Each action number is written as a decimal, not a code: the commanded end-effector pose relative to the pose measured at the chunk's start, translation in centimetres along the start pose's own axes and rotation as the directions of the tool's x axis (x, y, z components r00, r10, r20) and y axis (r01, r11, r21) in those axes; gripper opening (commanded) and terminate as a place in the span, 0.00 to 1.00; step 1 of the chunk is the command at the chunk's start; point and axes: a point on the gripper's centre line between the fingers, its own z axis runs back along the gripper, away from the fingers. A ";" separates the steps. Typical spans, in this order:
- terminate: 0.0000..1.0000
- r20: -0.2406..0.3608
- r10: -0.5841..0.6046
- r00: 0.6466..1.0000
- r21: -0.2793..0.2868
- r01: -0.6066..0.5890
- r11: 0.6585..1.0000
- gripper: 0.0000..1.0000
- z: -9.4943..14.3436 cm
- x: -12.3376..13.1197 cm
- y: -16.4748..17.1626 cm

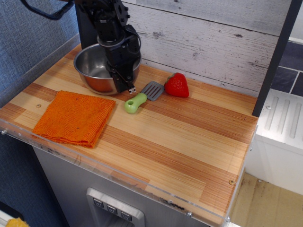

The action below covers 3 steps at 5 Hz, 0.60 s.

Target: Move the pot to the front edge of the table

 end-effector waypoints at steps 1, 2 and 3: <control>0.00 0.047 0.001 0.999 0.086 -0.005 0.996 0.00 4.7 0.6 1.5; 0.00 0.059 -0.030 0.998 0.116 0.023 0.993 0.00 6.6 1.5 0.4; 0.00 0.089 -0.072 0.993 0.128 0.061 0.990 0.00 7.9 2.6 -1.8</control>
